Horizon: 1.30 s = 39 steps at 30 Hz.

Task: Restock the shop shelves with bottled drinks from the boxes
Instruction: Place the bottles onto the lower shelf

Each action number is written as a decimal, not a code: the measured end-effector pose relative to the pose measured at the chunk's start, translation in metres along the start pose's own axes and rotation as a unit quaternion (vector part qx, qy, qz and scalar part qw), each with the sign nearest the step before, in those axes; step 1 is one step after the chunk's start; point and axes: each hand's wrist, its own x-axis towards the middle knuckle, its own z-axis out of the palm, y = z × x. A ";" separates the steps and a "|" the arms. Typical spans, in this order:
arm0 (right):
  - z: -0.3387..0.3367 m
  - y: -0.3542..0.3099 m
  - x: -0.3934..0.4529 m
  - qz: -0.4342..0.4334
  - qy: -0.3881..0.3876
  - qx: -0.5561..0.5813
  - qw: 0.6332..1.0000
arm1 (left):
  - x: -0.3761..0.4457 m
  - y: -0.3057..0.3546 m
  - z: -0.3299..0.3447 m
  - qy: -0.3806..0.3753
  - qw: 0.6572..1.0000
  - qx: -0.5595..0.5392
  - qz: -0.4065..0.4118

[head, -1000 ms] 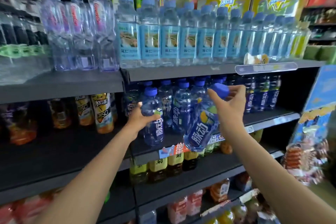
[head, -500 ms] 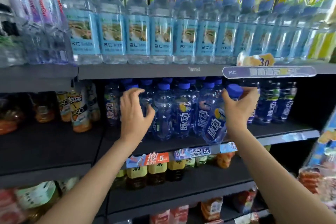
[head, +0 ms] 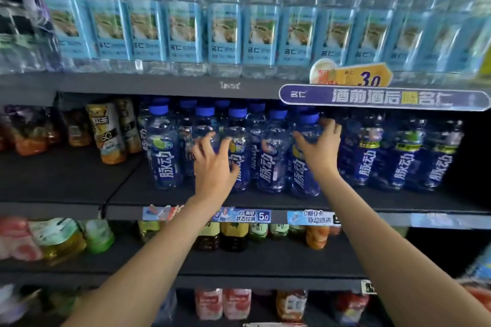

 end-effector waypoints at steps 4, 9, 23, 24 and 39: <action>0.015 0.038 -0.020 0.094 -0.038 0.031 0.994 | -0.006 0.006 0.009 -0.010 0.999 0.041 -0.017; 0.022 0.046 -0.003 0.116 -0.029 0.018 0.993 | -0.006 0.001 0.013 -0.011 0.998 0.056 -0.006; 0.047 -0.022 -0.060 -0.034 0.129 0.141 0.981 | -0.016 -0.047 -0.011 -0.030 0.999 -0.030 0.031; 0.054 -0.039 -0.068 -0.066 0.111 0.149 0.980 | -0.021 -0.056 -0.015 -0.032 0.999 -0.035 0.018; 0.344 -0.246 -0.379 -0.415 -0.458 0.037 0.785 | -0.263 -0.443 -0.231 -0.301 0.893 0.001 -0.335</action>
